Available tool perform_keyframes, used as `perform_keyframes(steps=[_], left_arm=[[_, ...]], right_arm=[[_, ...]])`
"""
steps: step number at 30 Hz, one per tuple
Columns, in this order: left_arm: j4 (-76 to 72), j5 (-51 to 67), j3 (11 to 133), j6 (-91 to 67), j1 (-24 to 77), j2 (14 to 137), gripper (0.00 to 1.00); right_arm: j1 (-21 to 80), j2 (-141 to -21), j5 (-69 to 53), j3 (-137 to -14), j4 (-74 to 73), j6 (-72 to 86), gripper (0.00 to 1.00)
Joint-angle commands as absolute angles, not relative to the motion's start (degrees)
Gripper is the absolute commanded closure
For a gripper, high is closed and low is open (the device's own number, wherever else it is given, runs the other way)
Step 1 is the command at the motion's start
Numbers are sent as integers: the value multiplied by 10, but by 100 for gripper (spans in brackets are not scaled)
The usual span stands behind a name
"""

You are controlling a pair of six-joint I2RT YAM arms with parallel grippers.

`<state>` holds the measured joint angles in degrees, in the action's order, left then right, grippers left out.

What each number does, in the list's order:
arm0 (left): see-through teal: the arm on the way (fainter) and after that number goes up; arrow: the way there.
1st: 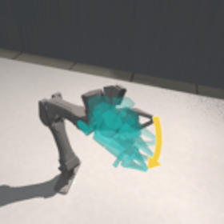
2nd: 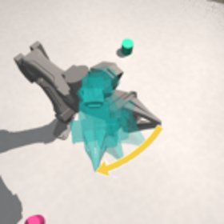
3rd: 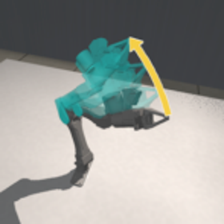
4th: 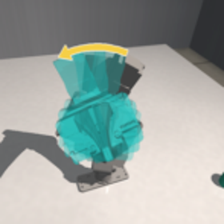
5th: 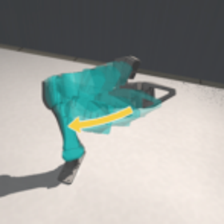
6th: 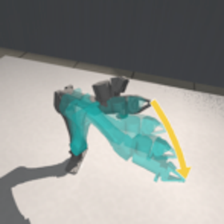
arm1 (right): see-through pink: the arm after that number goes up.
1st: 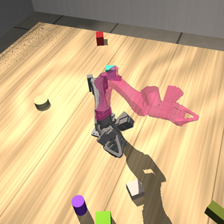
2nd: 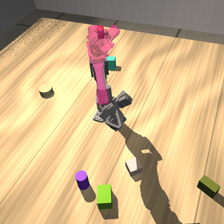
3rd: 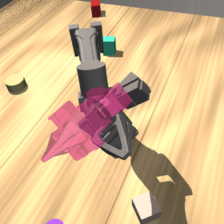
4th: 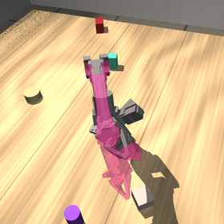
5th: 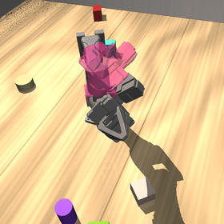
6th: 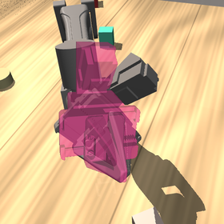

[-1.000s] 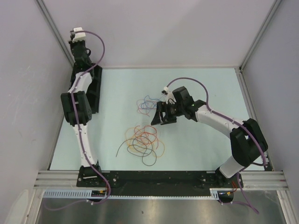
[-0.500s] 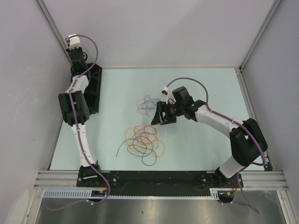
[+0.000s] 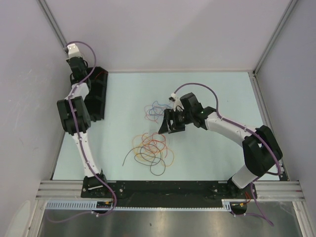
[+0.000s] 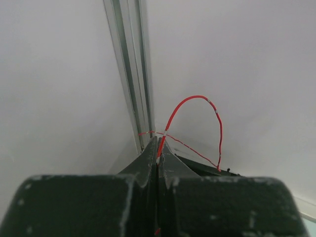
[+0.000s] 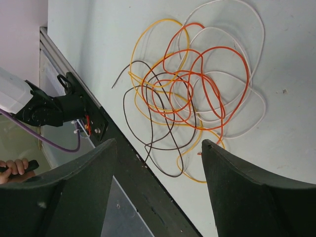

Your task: Untangle the cables

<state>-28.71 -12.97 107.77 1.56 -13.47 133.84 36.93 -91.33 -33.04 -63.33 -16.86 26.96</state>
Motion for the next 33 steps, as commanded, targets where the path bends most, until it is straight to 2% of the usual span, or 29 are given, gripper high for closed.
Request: perform_keyframes(steps=[1,10,27,33], left_arm=[[-274,-101,1057,-31,-150,1257,100],[-370,-63,919,-61,-164,1173,100],[-296,-14,932,-72,-168,1186,100],[-238,-4,983,-76,-169,1223,100]], right_arm=[[380,-901,-317,-634,-171,267,26],[394,-895,-310,-634,-172,267,26],[416,-889,-284,-633,-192,258,27],[417,-895,-284,-633,-190,259,27]])
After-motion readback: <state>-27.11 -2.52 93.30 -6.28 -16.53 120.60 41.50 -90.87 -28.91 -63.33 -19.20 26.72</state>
